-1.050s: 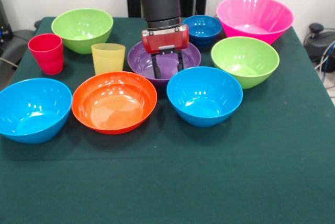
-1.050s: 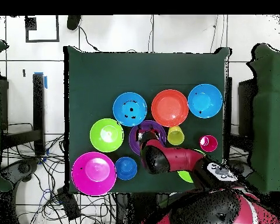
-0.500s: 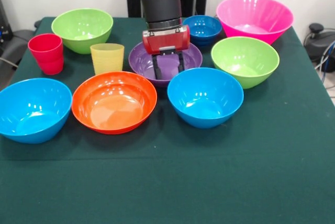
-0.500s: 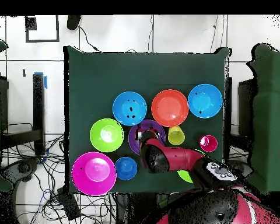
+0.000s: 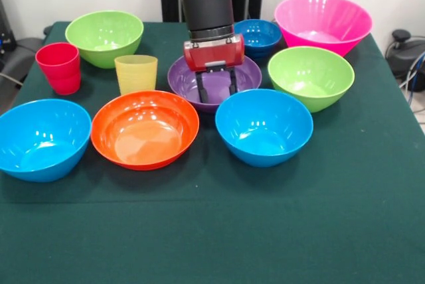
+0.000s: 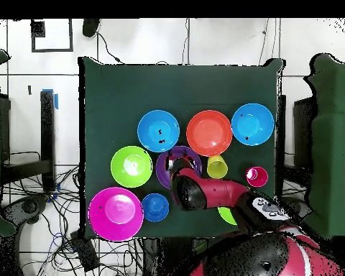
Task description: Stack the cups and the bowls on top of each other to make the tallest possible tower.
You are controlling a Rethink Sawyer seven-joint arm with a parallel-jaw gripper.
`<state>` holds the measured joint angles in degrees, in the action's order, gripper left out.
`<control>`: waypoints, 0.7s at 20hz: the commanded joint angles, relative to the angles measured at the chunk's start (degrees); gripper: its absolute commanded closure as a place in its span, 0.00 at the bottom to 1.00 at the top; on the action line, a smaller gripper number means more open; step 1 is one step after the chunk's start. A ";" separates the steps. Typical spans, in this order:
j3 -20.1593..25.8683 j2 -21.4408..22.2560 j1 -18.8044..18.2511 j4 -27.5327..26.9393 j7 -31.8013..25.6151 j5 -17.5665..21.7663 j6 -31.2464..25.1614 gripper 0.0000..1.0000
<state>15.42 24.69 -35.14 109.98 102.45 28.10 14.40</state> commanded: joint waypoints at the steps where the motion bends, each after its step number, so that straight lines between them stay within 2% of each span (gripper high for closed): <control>1: 6.10 -0.76 2.70 -7.59 10.10 -4.15 1.69 0.00; 14: 5.66 -1.48 4.60 -9.52 9.88 -6.79 1.57 0.00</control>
<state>16.22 24.66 -32.97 107.44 102.45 24.53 14.37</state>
